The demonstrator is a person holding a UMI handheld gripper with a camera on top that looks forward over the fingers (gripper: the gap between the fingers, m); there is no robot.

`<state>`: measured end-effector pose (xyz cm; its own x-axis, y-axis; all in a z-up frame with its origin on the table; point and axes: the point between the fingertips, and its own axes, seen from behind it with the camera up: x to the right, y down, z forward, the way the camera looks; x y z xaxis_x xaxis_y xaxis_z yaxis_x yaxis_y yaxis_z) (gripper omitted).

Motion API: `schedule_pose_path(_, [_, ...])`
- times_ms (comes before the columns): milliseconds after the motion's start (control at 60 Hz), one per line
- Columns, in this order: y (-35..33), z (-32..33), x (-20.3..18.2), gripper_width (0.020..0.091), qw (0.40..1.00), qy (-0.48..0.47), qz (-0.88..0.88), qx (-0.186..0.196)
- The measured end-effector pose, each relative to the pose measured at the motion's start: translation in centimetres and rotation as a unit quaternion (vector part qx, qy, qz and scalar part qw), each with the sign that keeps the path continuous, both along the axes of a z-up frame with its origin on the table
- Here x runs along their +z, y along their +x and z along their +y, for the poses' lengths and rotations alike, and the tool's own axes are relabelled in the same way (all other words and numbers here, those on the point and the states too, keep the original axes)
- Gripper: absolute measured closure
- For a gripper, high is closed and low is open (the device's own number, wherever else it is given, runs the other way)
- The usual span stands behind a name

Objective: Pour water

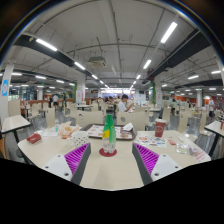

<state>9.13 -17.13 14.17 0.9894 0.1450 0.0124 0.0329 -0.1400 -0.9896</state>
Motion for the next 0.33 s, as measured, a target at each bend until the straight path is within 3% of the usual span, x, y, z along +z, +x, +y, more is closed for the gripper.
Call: schedule_pose_path(333, [1.2, -6.4, 0.6, 0.0265, 1.0, 0.011, -0.024, -0.014])
